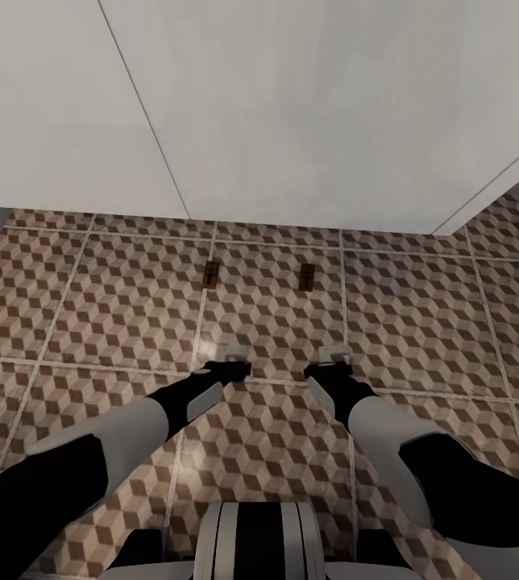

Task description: Take the four mousetraps from the cabinet in the bathroom and place them on the bathroom floor. Make sure all four end up on the same floor surface, and ensure that at least two of them are either under or directly next to the same bathroom sink.

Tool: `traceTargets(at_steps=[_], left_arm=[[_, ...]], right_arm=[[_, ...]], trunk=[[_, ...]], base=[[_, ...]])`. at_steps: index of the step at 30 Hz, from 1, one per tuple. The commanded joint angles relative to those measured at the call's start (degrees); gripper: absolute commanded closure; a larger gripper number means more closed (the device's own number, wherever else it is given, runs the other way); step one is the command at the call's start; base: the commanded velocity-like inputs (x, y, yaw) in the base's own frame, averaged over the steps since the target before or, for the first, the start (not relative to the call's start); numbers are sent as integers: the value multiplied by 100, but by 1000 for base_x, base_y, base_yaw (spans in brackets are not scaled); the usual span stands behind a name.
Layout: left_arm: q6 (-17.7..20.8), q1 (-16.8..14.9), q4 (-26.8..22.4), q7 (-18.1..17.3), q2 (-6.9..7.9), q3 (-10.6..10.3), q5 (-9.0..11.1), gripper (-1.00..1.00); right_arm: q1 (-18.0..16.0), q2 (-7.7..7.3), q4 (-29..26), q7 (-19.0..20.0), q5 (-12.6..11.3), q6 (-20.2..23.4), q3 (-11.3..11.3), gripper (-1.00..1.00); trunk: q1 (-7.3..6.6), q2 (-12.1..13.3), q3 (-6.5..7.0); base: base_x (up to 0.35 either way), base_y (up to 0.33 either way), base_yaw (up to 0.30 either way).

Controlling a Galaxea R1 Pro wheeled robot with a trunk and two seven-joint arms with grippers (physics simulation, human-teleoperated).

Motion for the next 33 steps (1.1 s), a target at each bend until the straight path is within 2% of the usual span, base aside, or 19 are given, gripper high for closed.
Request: traceTargets(at_steps=[1,33], left_arm=[[11,-9,-46,37,6,-34,23,-100],[-11,-26,-160,36,43,-26,72,-100]], right_arm=[[1,-1,-18,-34,-59,33,48,-100],[9,-9,-66,-34,-99,45,33,-100]], trunk=[[-1,-1,-3],[-3,0,19]], base=[[0,0,0],[0,0,0]])
